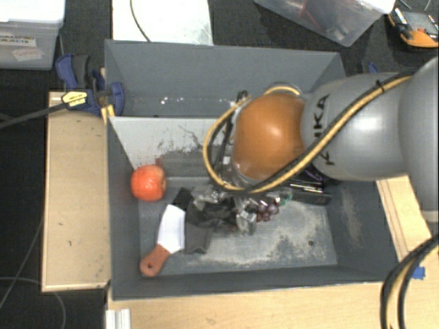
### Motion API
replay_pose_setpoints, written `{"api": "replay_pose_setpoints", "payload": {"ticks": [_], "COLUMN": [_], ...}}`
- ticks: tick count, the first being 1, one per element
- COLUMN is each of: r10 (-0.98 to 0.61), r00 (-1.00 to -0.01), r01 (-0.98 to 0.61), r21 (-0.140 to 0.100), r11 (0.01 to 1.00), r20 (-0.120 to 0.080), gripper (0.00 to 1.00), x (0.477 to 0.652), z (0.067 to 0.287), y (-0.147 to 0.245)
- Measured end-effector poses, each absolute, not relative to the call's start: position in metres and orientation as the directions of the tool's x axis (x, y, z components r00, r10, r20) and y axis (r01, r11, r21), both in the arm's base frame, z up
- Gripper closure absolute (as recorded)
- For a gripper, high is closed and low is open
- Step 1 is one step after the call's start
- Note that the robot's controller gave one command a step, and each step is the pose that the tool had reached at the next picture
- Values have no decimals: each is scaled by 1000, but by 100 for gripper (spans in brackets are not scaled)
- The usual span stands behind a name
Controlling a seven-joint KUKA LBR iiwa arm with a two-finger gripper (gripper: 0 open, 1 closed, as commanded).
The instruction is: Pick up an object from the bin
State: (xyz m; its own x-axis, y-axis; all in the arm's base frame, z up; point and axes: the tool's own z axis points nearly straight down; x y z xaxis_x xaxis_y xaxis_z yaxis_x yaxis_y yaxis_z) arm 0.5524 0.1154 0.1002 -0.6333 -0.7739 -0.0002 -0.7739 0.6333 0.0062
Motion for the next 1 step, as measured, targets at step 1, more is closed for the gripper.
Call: {"api": "replay_pose_setpoints", "payload": {"ticks": [1], "r10": [-436], "r00": [-900], "r01": [-436], "r21": [1], "r11": [900], "r20": [-5], "gripper": [0], "x": [573], "z": [70], "y": [83]}}
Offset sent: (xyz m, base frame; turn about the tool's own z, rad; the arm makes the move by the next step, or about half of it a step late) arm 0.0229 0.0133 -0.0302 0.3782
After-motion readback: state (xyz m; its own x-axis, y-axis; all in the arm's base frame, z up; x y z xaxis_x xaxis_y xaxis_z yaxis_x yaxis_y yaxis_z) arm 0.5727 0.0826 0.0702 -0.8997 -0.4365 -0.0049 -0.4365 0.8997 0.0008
